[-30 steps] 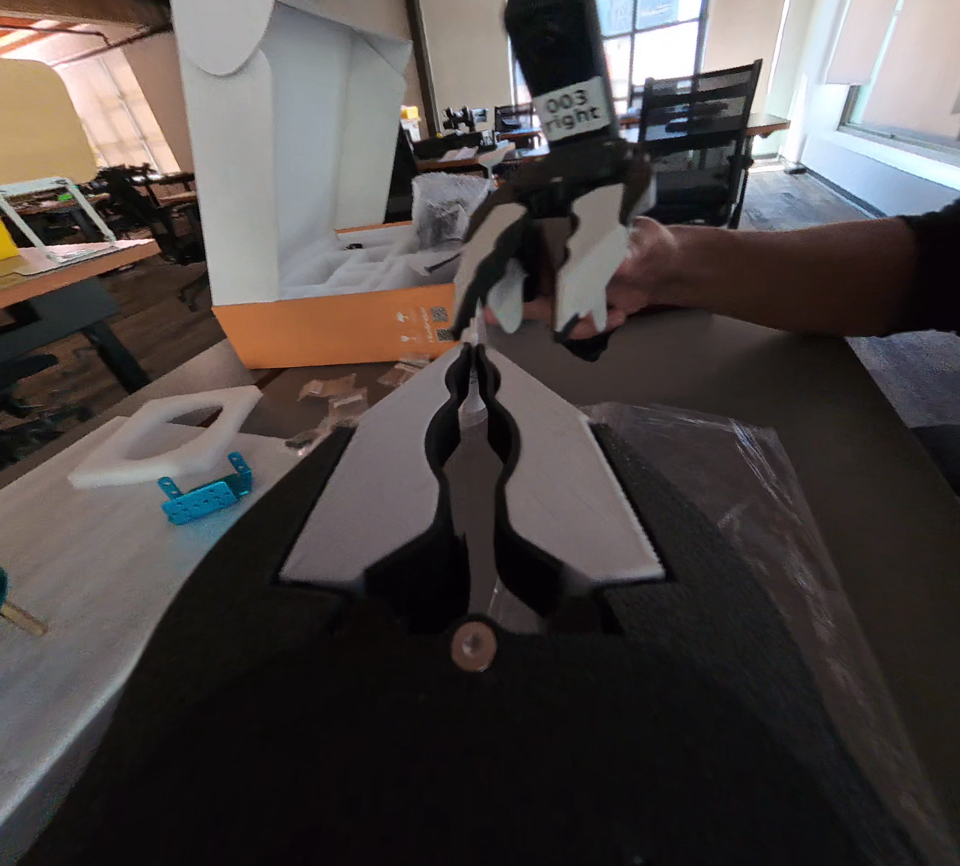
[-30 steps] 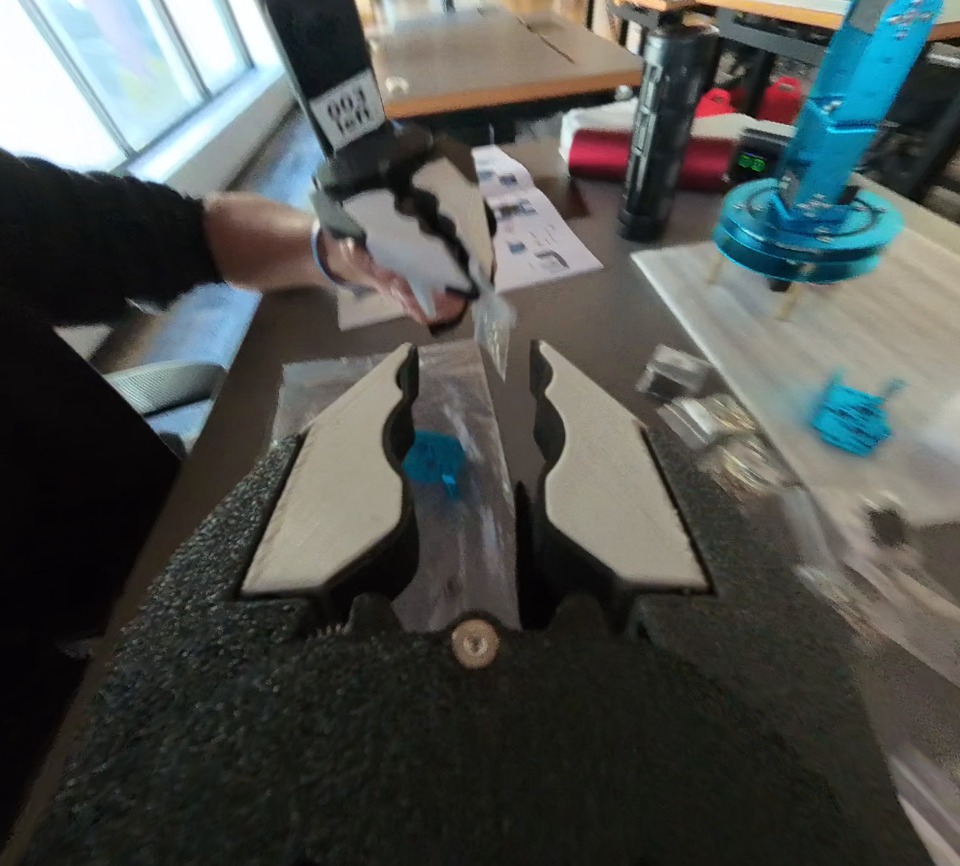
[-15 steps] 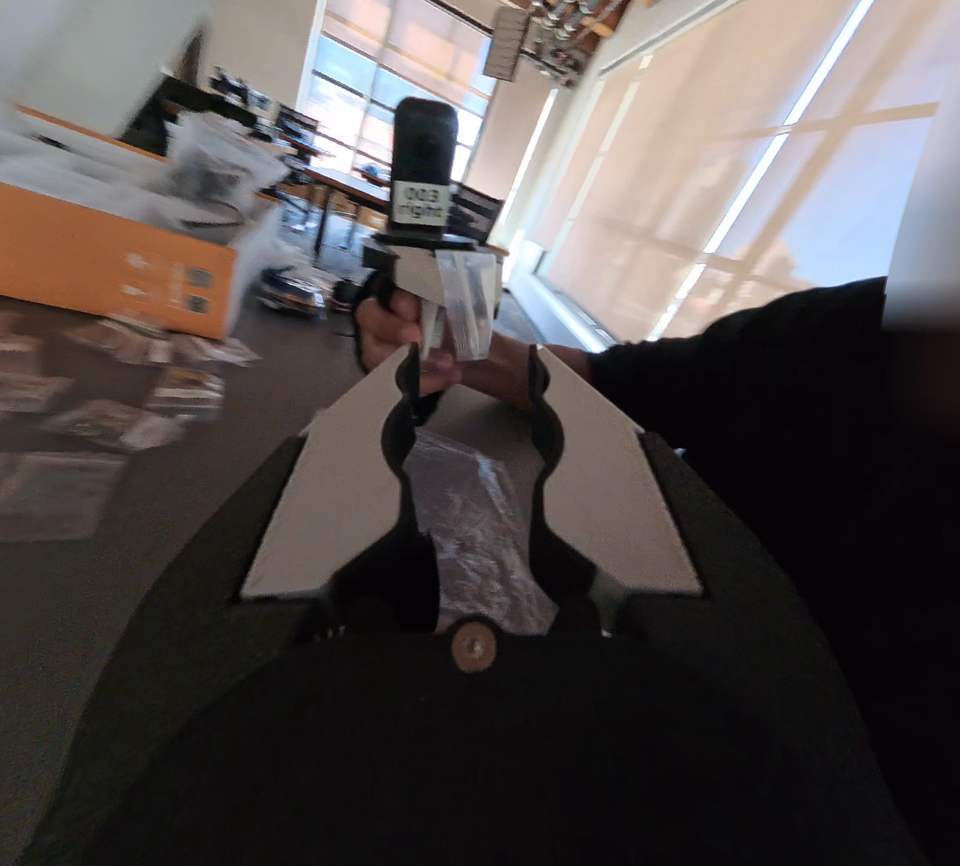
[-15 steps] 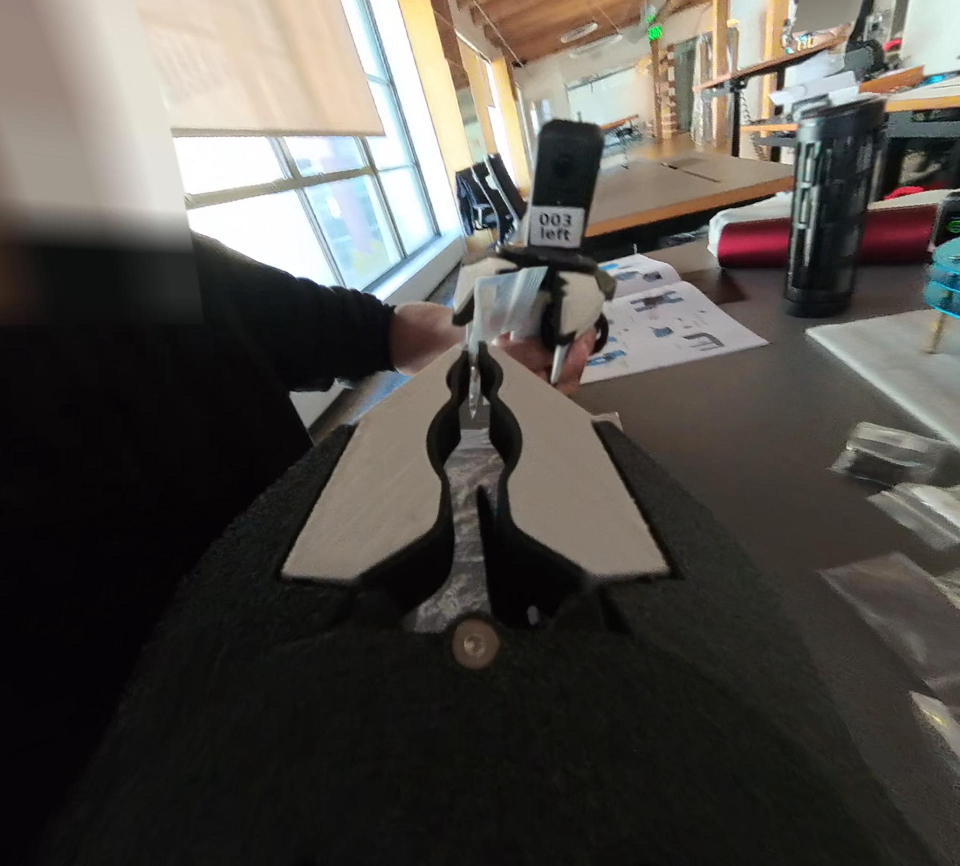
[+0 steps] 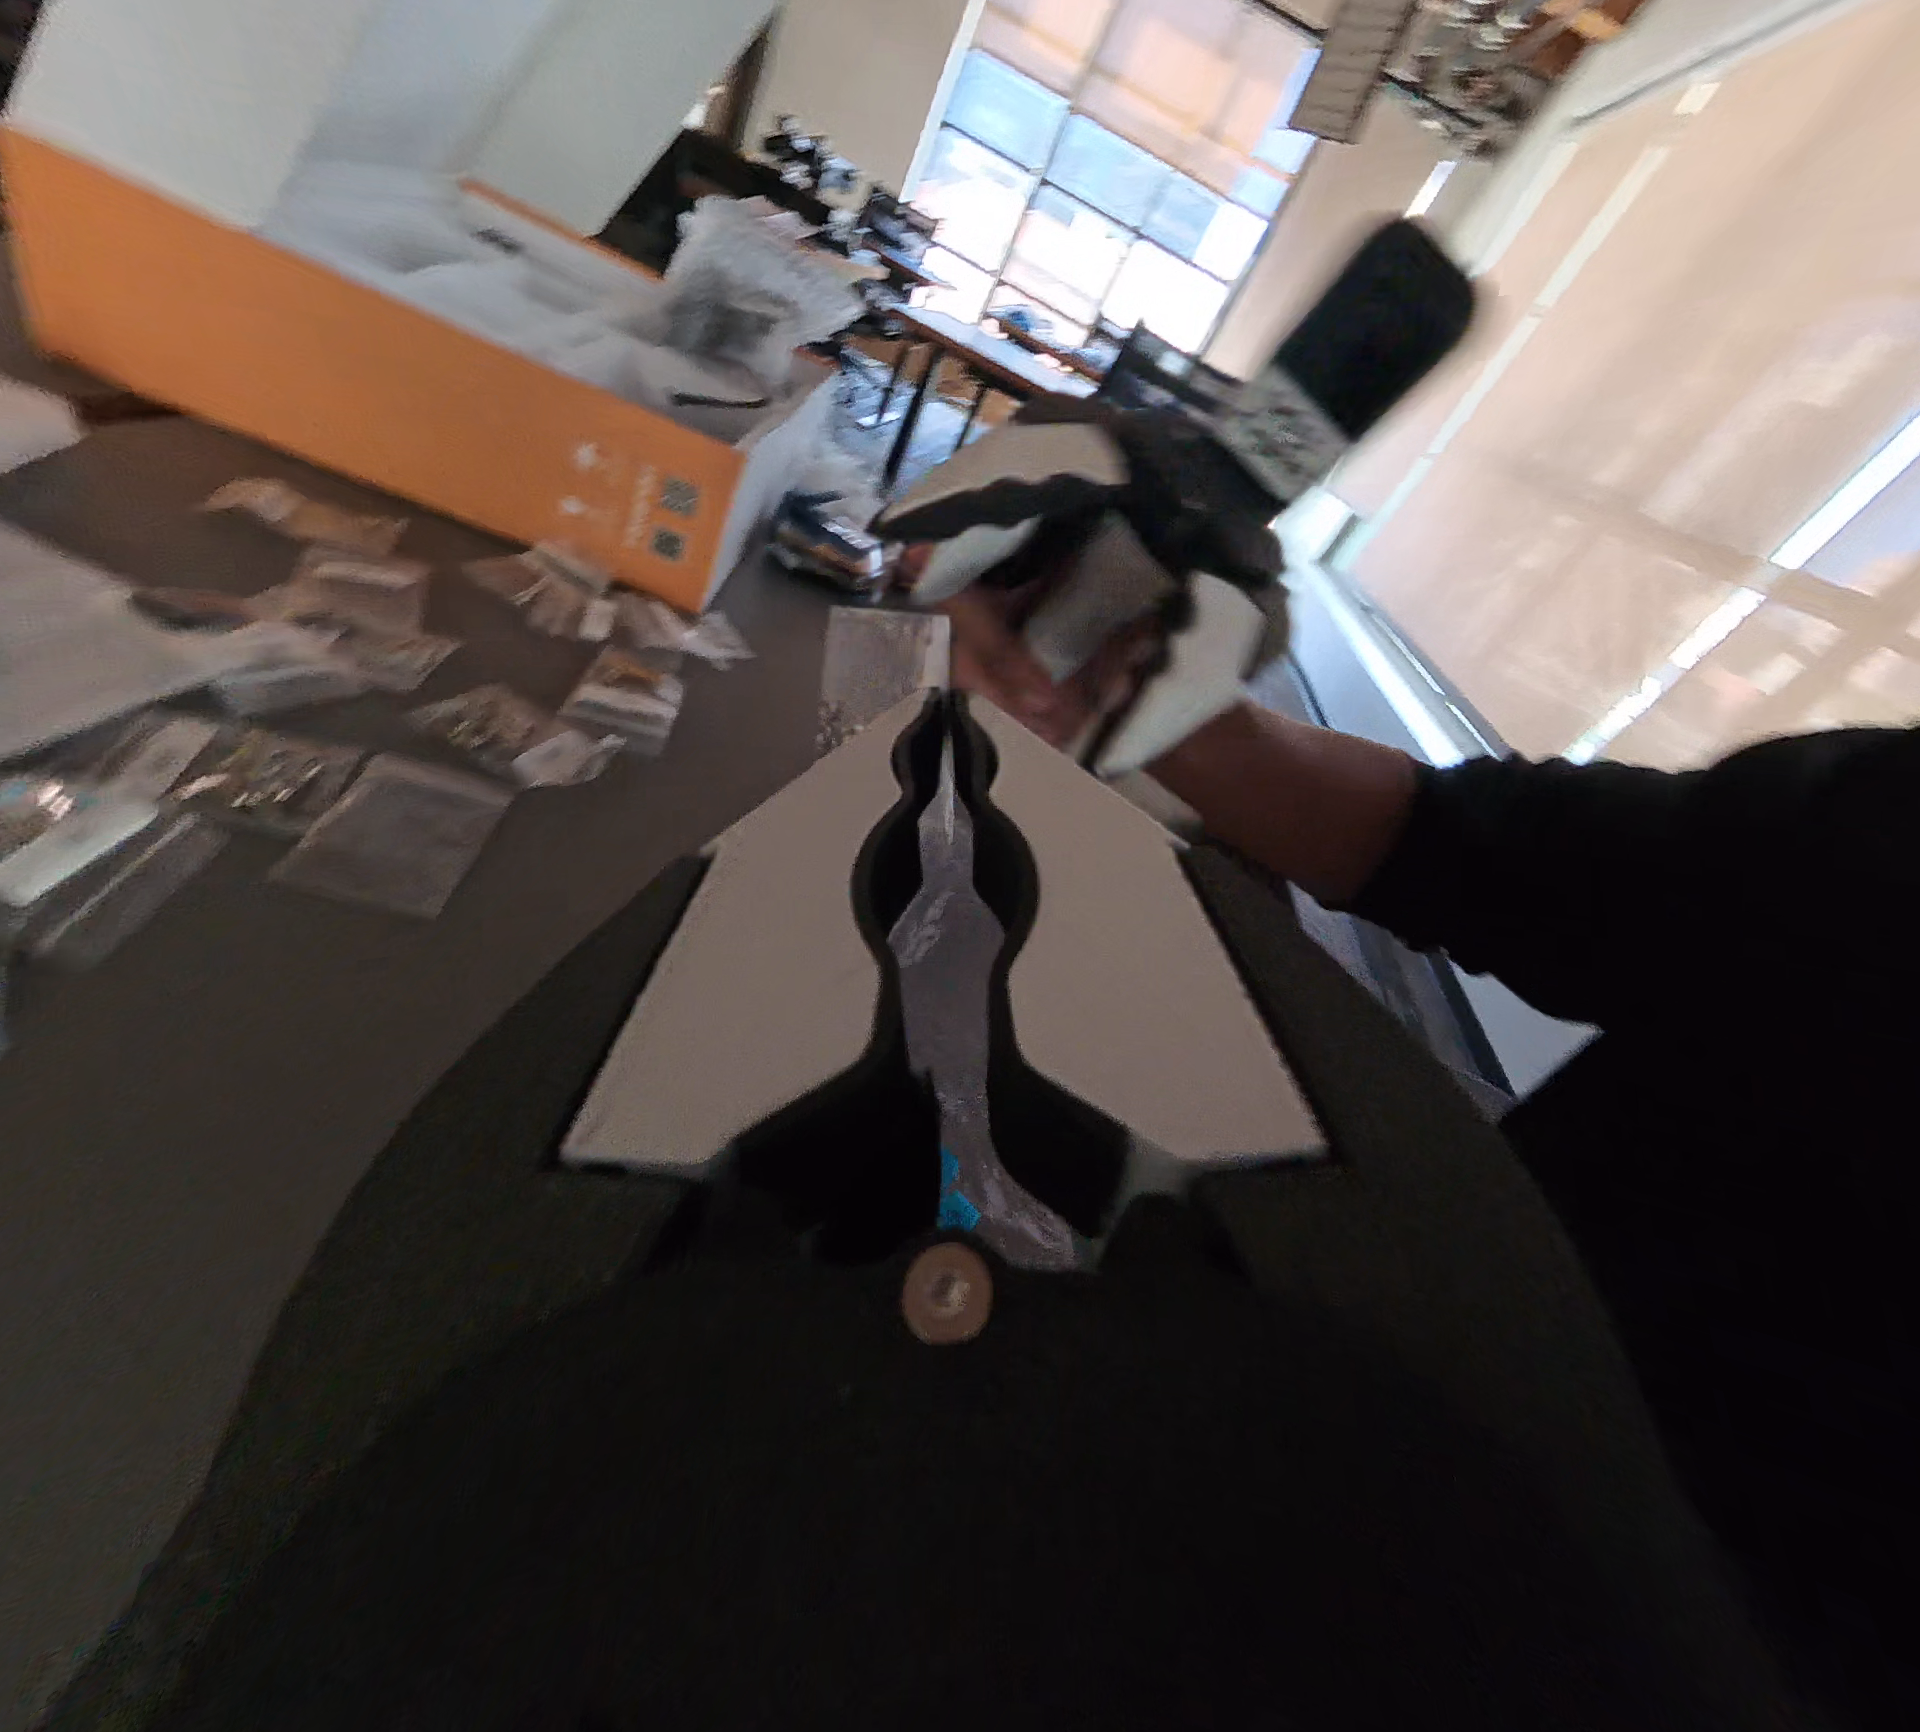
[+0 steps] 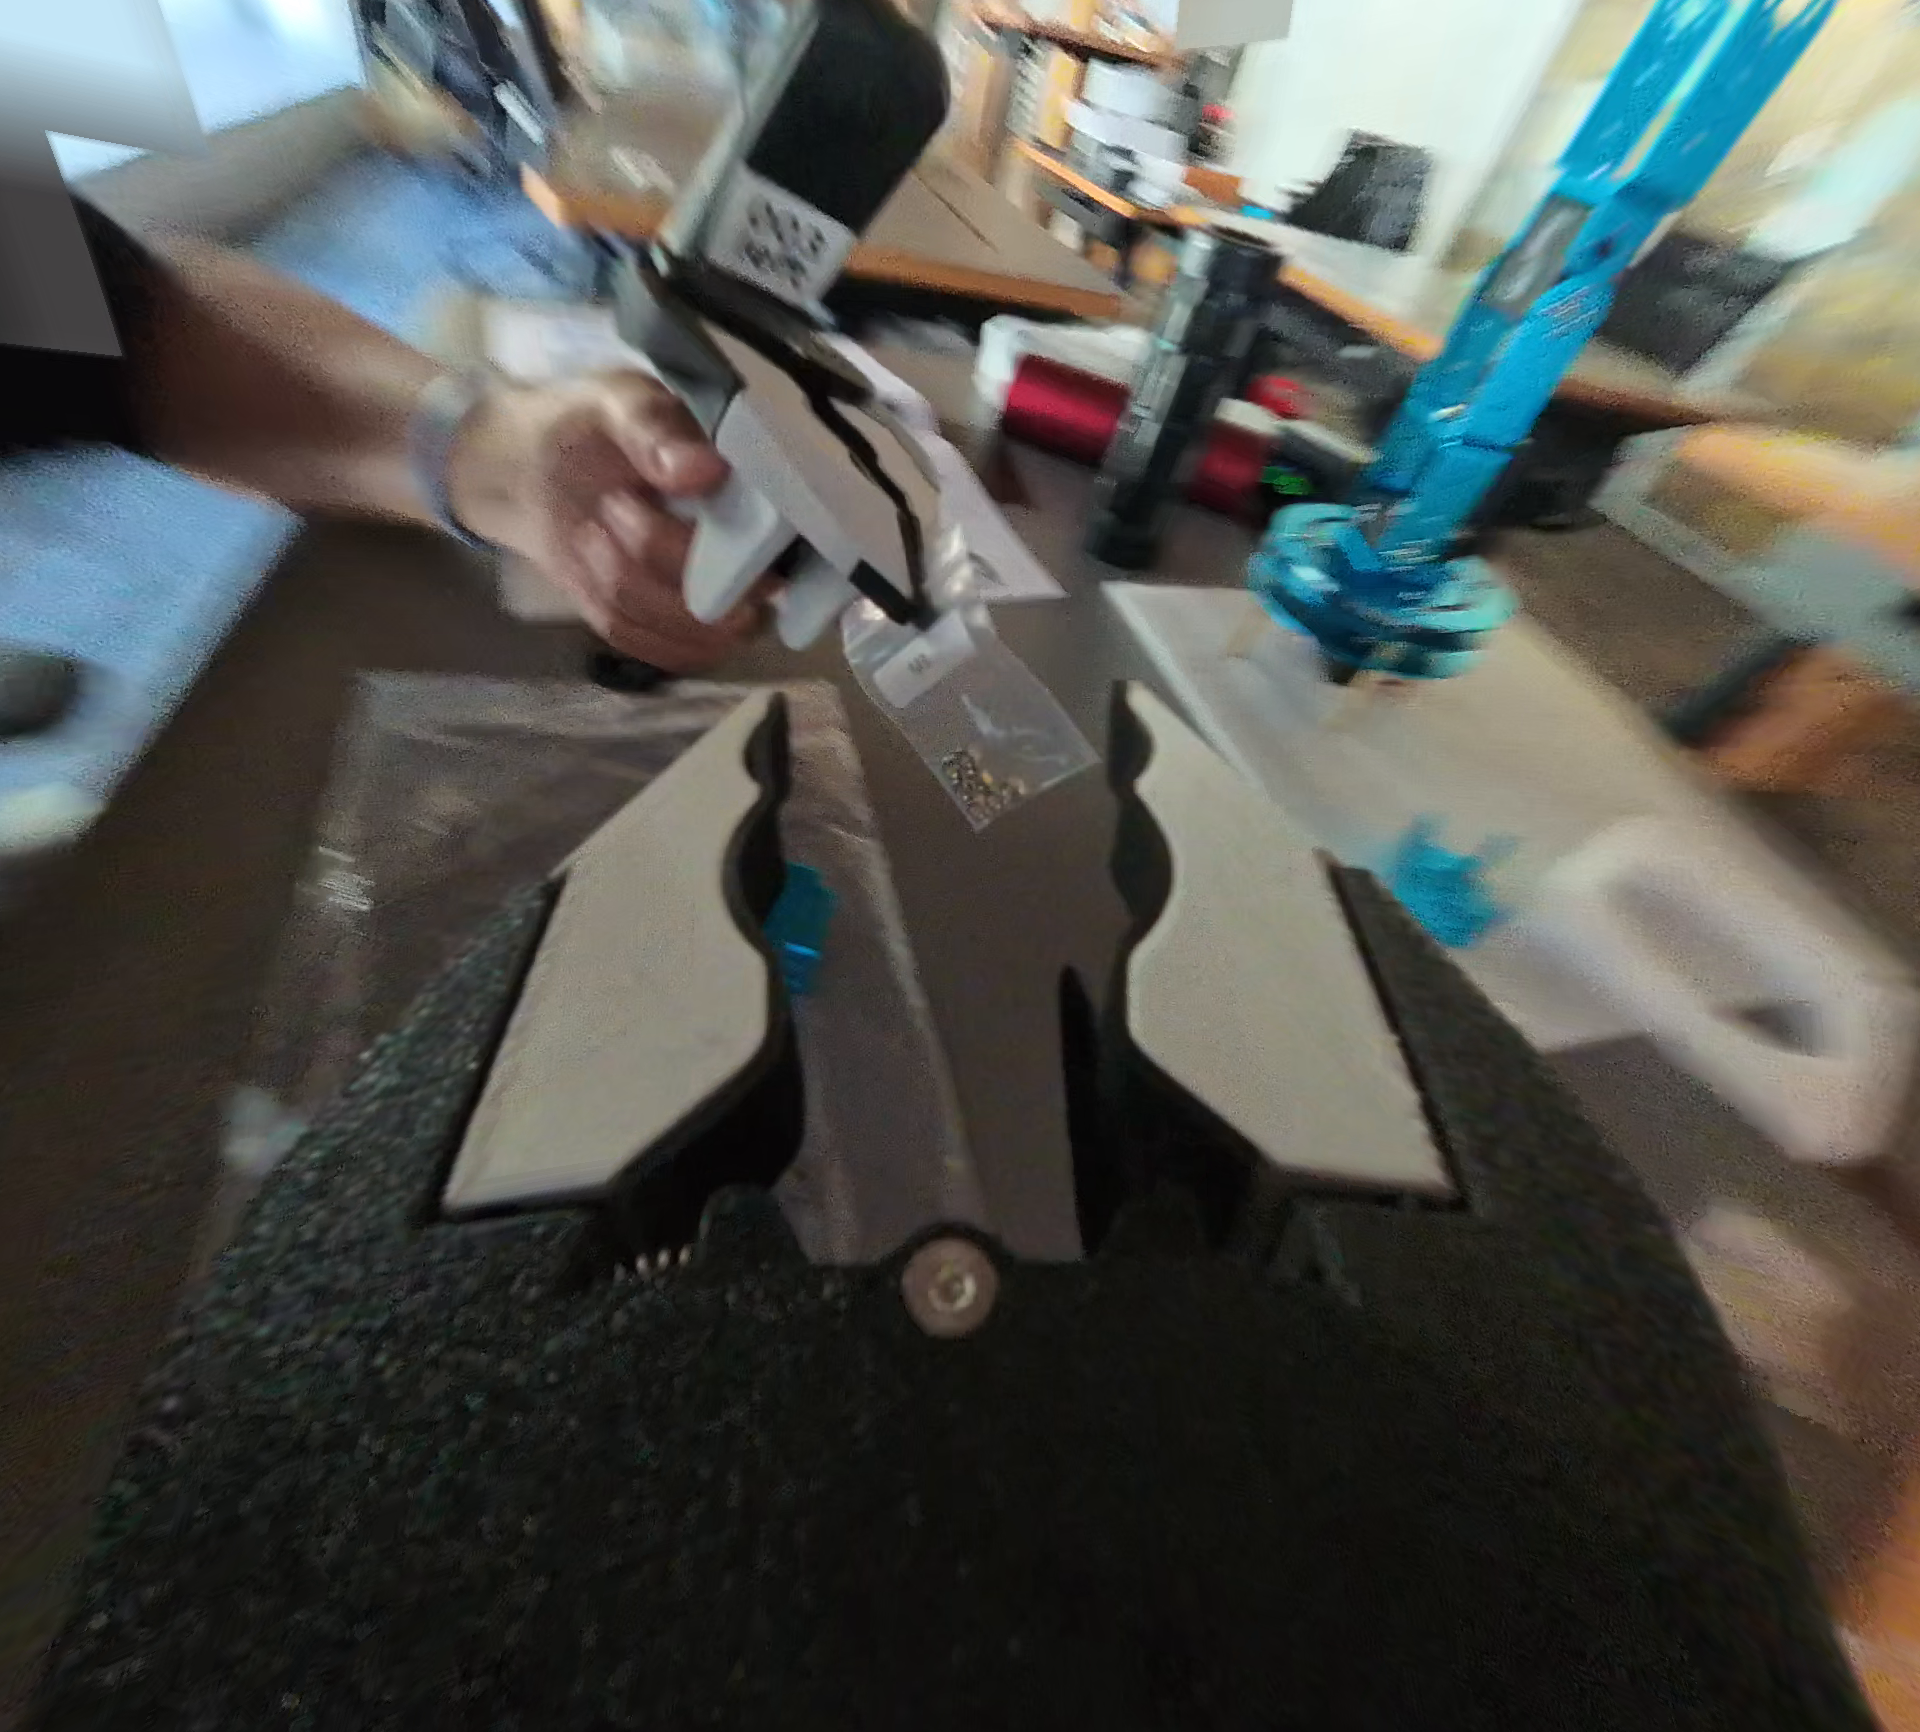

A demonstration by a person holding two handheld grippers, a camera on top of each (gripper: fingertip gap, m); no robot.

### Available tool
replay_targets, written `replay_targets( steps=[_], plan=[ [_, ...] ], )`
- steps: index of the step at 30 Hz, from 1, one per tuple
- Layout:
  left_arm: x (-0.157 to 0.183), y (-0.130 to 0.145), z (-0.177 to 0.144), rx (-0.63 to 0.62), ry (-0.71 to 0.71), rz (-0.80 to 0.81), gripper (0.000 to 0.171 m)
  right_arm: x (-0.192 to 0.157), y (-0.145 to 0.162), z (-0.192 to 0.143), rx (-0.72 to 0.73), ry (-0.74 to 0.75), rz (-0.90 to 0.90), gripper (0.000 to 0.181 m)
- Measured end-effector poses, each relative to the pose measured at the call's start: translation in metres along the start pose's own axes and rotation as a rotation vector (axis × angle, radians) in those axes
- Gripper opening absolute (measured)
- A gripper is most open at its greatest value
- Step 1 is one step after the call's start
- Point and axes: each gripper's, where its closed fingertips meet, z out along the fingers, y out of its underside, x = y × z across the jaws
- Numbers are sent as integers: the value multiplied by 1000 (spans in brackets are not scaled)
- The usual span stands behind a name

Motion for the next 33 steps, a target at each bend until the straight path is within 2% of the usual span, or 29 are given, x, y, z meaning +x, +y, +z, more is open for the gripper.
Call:
replay_targets(
  steps=[1, 5, 8, 11, 14, 17, 19, 25, 29, 33],
  plan=[
    [-7, 3, 1, -8, -38, -19, 0, -1, 1, 3, -55, 75, -116, 70],
    [-7, 21, 10, -67, -64, -18, 0, -17, 12, 27, -207, 227, -368, 77],
    [-2, 25, 14, -80, -83, -5, 0, -15, 22, 32, -277, 306, -510, 61],
    [-1, 26, 13, -90, -81, 5, 0, -12, 23, 30, -283, 312, -509, 46],
    [1, 26, 14, -87, -57, -18, 1, -11, 23, 28, -276, 304, -508, 42],
    [10, 22, 11, -79, 27, 2, 14, -9, 24, 26, -257, 295, -503, 37],
    [15, 17, 6, -65, 94, -21, 16, -10, 21, 23, -221, 275, -489, 33],
    [18, 12, 0, -56, 184, -84, 15, -16, 15, 20, -136, 212, -406, 35],
    [27, 21, 1, -106, 215, -25, 15, -19, 18, 22, -139, 197, -421, 37],
    [32, 27, 3, -123, 242, -37, 11, -28, 13, 23, -111, 174, -453, 36]
  ],
)
